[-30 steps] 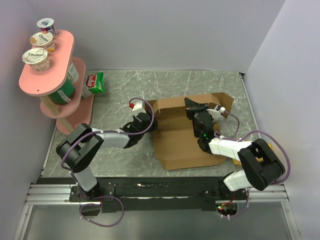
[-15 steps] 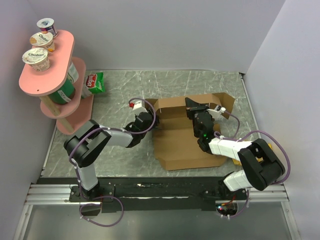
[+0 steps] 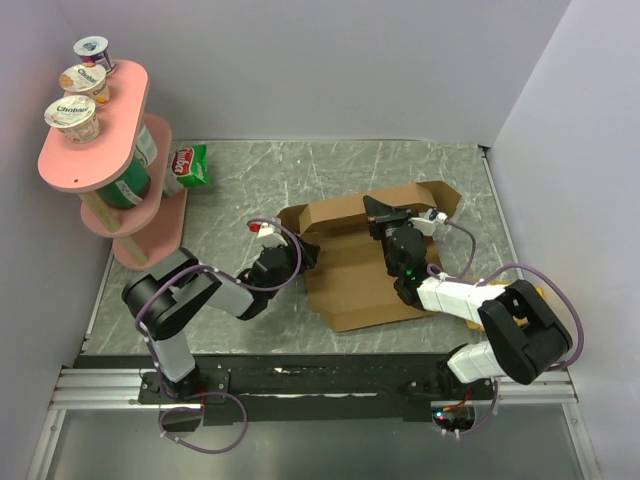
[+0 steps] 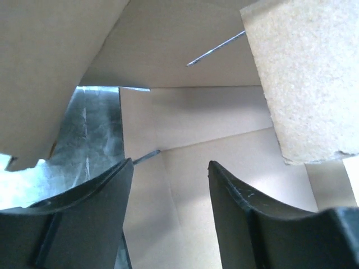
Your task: Fold the paper box
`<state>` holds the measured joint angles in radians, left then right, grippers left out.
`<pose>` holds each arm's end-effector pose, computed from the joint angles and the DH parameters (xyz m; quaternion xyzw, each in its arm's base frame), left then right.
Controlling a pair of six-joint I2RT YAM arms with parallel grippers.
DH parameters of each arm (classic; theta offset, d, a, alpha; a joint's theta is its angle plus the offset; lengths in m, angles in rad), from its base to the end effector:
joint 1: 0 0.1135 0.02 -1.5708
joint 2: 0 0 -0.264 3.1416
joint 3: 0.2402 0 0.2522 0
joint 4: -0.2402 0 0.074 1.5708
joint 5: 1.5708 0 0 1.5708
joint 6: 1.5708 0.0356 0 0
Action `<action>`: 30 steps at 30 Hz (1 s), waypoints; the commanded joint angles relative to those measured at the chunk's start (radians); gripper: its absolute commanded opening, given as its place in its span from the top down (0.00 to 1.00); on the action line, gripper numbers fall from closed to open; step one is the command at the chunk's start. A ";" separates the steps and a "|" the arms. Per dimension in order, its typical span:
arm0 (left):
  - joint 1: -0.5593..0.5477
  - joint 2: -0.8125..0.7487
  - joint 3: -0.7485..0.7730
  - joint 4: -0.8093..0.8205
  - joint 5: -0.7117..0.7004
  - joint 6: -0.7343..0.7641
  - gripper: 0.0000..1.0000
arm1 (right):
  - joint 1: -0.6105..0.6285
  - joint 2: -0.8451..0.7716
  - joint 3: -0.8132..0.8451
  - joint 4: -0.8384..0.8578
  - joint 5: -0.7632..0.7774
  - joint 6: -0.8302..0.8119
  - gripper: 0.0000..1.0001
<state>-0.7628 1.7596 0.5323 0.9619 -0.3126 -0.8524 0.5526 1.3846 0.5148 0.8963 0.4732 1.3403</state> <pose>0.2336 -0.2081 0.1341 -0.1296 0.7797 -0.3480 0.5041 0.2474 0.1335 0.2272 0.4153 0.5619 0.4695 0.5398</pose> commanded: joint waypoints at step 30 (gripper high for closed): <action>-0.004 -0.154 -0.051 -0.060 0.154 0.305 0.29 | 0.006 -0.122 0.166 -0.628 0.174 0.112 1.00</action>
<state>-0.8330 1.5887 0.4091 0.8688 -0.3401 -0.4641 0.5537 1.3018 0.7116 0.3290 0.6067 1.4765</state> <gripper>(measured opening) 0.729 0.019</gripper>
